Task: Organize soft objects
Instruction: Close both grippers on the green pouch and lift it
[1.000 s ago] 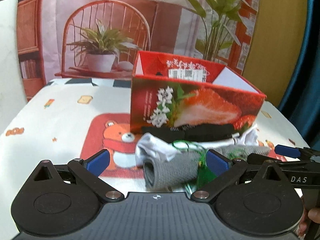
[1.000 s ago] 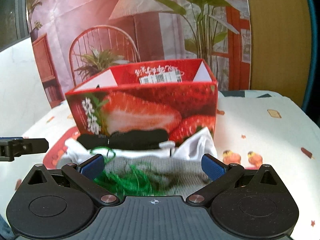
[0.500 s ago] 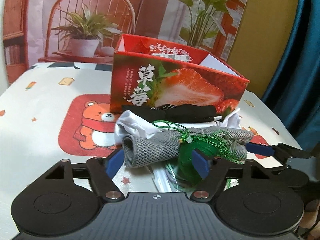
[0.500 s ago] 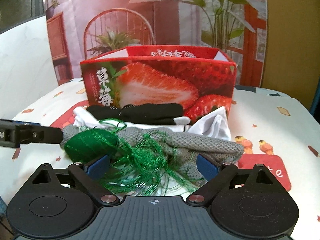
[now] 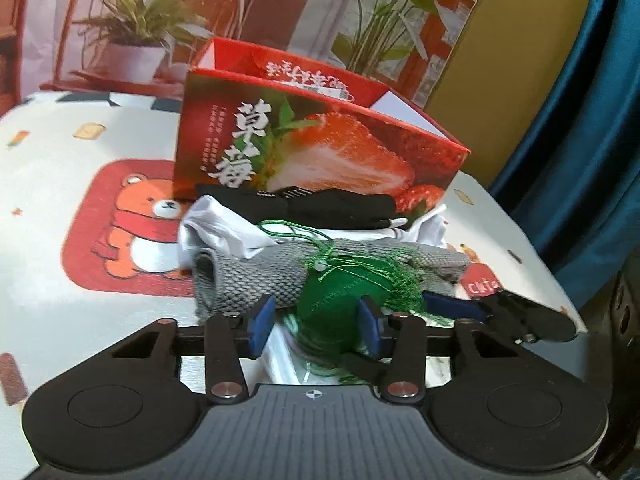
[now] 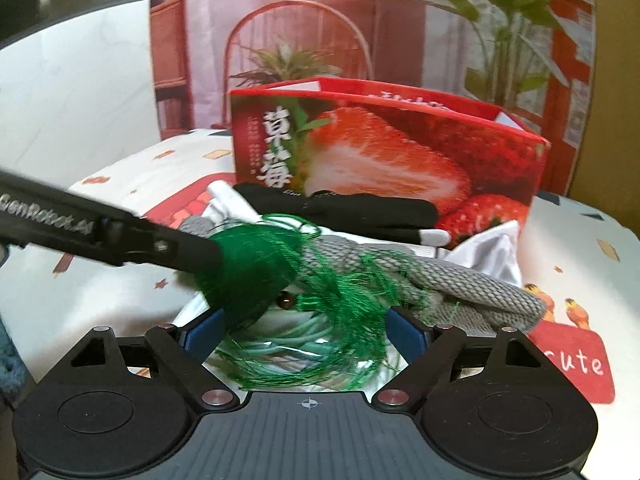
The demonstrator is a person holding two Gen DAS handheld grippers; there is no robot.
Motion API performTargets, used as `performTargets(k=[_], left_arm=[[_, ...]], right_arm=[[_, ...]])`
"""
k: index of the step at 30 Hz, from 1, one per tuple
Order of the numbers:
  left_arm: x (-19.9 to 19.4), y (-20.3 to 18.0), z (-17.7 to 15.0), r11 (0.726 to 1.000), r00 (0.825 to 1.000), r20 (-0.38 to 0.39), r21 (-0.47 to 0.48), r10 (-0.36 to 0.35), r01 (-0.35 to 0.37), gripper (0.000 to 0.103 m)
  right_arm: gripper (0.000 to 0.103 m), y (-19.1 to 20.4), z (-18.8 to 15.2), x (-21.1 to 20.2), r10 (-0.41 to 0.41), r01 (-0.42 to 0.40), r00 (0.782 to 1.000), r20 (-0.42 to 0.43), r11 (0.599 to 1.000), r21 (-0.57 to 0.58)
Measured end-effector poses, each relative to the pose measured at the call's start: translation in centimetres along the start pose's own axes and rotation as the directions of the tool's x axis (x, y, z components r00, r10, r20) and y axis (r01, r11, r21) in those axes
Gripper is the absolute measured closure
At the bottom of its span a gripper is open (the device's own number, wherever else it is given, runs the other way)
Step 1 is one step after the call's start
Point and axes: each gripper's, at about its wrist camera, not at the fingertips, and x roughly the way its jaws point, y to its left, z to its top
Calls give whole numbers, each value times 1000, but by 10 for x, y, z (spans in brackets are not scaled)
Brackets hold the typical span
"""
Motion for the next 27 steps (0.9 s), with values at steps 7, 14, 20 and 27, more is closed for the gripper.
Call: performTargets(k=[7, 14, 20, 27], left_arm=[[14, -2, 3, 997, 997, -29, -16, -72, 71, 63], [20, -2, 8, 996, 995, -36, -29, -89, 88, 67], [4, -10, 27, 994, 994, 28, -13, -104, 105, 67], [-24, -28, 76, 995, 984, 147, 52, -98, 91, 67]], right_arm=[[33, 9, 8, 12, 37, -37, 999, 4, 998, -41], [48, 5, 15, 19, 55, -55, 998, 2, 998, -9], [49, 1, 29, 6, 58, -58, 997, 47, 998, -1], [49, -8, 82, -16, 62, -58, 984, 167, 998, -29]])
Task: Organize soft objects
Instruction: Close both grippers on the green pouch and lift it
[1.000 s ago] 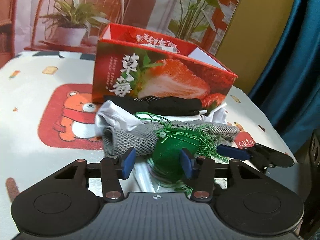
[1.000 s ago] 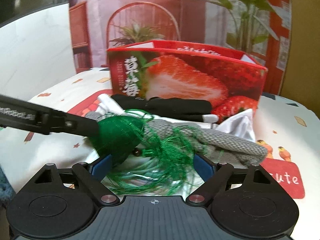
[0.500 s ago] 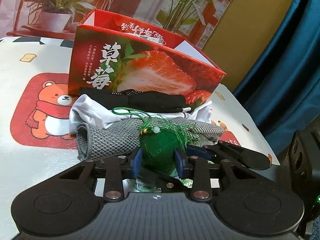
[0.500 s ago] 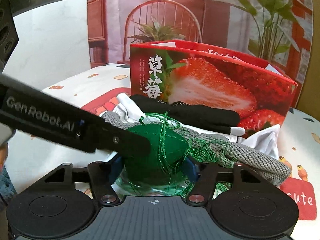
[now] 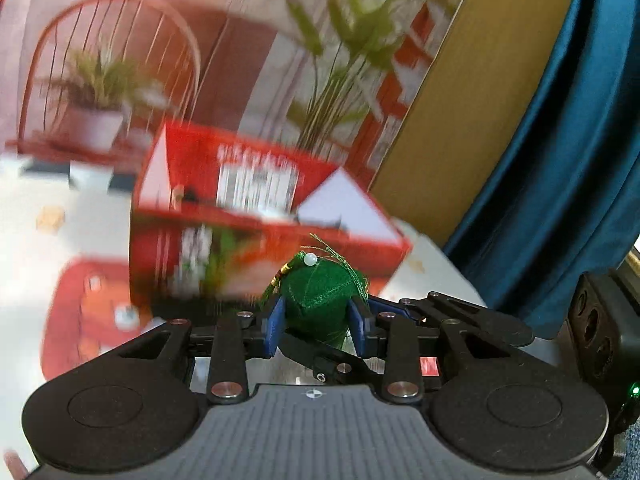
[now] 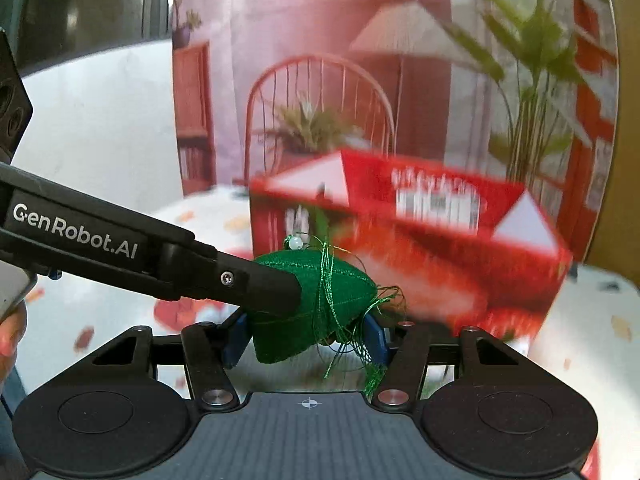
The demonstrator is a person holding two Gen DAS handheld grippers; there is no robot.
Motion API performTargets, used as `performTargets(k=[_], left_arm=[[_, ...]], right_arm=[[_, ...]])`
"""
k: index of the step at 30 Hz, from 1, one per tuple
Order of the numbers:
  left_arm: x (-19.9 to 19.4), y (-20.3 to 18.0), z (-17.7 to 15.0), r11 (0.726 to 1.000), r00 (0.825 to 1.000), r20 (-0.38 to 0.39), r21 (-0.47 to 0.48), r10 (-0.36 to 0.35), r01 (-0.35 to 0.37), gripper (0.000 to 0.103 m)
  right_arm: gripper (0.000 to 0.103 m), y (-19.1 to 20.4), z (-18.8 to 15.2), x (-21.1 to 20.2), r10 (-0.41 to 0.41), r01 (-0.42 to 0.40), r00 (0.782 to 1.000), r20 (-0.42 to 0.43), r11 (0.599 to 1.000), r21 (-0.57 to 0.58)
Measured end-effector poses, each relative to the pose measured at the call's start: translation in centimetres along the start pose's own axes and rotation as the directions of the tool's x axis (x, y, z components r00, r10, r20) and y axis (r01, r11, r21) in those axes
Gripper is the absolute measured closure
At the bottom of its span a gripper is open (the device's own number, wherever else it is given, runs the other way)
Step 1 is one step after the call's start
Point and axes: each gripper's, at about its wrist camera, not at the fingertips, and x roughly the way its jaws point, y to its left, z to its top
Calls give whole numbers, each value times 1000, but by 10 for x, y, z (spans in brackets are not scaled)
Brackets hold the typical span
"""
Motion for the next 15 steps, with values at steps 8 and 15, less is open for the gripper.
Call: performTargets(k=[8, 15], left_arm=[[-1, -12, 64, 997, 991, 130, 62, 28, -37, 67], [14, -11, 109, 997, 982, 188, 65, 32, -45, 67]], right_arm=[[49, -17, 78, 8, 2, 3, 993, 116, 999, -42], [49, -31, 131, 33, -20, 40, 984, 176, 993, -111]])
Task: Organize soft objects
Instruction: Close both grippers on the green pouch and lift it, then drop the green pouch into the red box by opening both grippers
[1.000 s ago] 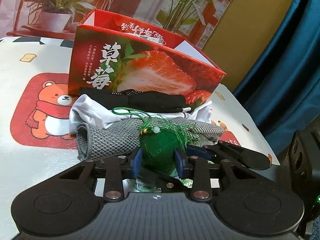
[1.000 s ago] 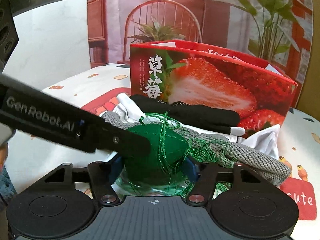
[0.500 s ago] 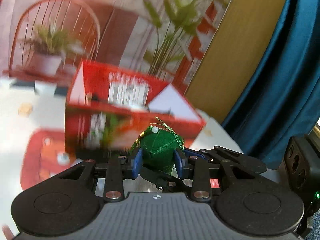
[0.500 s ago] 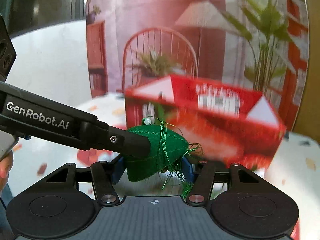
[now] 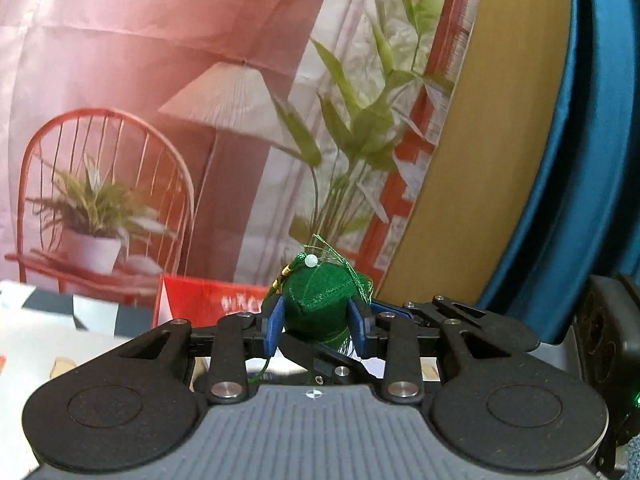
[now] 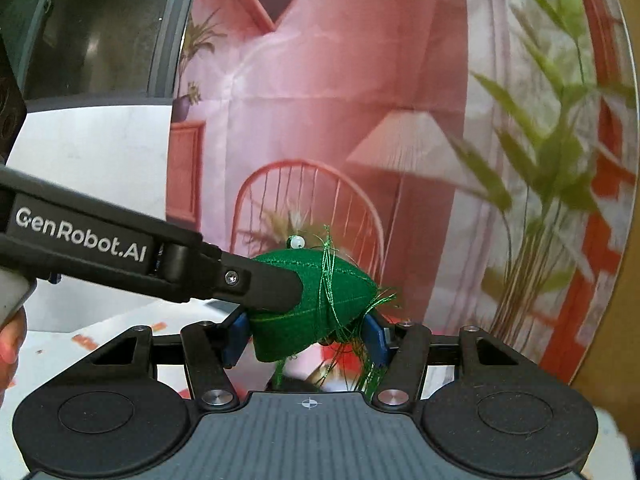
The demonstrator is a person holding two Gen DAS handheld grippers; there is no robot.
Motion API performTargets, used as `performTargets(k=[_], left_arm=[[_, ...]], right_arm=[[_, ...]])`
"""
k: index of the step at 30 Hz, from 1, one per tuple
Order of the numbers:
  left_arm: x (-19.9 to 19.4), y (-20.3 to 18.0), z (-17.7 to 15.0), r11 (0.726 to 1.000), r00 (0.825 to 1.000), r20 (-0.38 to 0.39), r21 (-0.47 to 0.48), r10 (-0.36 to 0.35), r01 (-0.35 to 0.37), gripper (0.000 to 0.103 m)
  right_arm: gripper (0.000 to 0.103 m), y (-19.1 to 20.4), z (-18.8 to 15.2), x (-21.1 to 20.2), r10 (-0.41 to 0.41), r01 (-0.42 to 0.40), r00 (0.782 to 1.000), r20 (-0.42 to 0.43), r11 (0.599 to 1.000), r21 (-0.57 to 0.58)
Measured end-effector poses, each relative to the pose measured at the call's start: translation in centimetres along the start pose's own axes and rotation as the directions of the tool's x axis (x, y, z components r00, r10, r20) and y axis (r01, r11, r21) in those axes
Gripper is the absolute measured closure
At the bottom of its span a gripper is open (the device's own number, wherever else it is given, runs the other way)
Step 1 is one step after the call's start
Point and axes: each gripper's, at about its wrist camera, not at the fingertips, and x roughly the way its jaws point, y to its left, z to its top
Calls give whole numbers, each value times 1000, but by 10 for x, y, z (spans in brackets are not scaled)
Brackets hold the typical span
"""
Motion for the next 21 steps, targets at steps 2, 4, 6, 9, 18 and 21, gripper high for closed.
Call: performTargets(k=[2, 4, 6, 9, 18, 21], left_arm=[[12, 0, 7, 1000, 1000, -5, 0, -1, 1, 67], [25, 3, 11, 1000, 1000, -19, 1, 0, 0, 67], [38, 7, 9, 1000, 999, -38, 1, 4, -4, 67], [58, 17, 4, 1000, 997, -73, -13, 8, -9, 66], [114, 41, -9, 998, 989, -145, -54, 26, -34, 66], [125, 44, -11, 997, 987, -153, -48, 49, -57, 66]], right_arm=[[49, -6, 6, 11, -8, 8, 1000, 1, 1000, -9], [49, -12, 8, 23, -18, 18, 1000, -3, 1000, -17], [49, -19, 7, 36, -26, 25, 1000, -15, 999, -25], [49, -29, 1, 57, -31, 29, 998, -56, 999, -39], [49, -53, -25, 109, -28, 28, 986, -163, 1000, 0], [49, -58, -30, 122, -34, 36, 980, -194, 999, 6]])
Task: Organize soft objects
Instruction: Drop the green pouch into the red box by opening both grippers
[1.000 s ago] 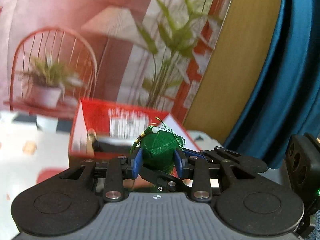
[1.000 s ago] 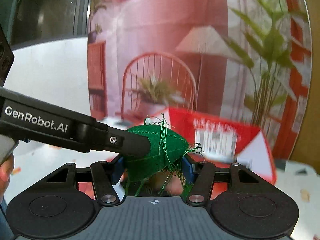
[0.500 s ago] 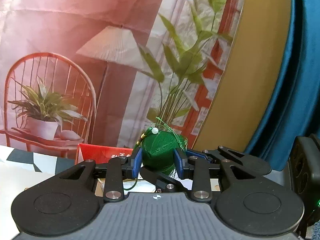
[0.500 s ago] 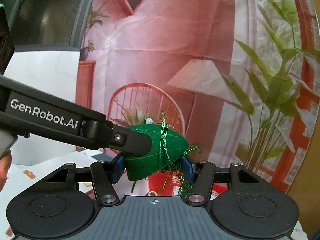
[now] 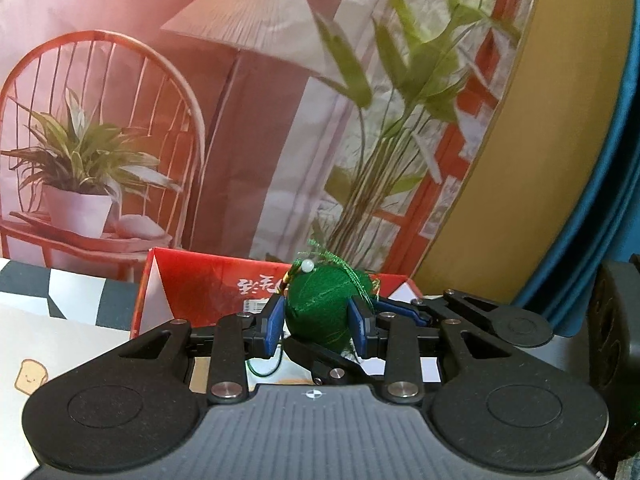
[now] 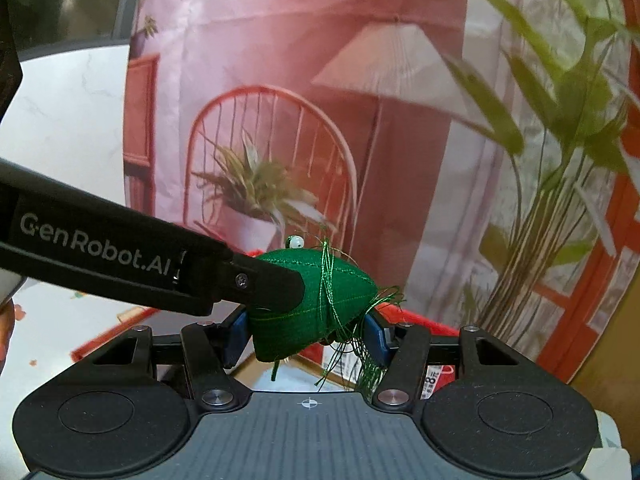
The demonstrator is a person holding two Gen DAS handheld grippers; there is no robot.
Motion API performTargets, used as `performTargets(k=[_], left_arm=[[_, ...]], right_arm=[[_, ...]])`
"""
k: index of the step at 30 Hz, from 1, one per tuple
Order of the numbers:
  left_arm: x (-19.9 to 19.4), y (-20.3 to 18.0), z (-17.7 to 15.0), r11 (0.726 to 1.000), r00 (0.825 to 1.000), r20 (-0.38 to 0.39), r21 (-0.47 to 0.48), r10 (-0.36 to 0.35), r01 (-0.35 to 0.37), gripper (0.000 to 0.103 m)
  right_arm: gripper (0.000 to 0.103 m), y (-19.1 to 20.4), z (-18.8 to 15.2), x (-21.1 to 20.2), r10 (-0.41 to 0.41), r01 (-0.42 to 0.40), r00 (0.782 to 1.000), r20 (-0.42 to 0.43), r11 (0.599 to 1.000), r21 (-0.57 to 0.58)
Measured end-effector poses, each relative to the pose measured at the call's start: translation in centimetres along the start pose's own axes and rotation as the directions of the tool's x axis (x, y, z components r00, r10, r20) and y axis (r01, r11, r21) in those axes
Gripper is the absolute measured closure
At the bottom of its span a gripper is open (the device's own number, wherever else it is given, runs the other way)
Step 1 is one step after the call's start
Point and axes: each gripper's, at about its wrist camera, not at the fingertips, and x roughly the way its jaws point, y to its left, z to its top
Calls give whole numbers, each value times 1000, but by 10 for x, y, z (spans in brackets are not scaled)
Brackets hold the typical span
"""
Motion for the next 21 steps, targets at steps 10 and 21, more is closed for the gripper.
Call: performTargets(k=[10, 21], left_arm=[[-10, 13, -3, 996, 996, 0, 11, 85, -85, 54], [-81, -3, -48, 981, 989, 36, 122, 144, -148, 54]], right_arm=[[48, -20, -18, 1, -60, 65, 997, -56, 993, 95], [48, -12, -47, -72, -49, 46, 999, 22, 988, 147]])
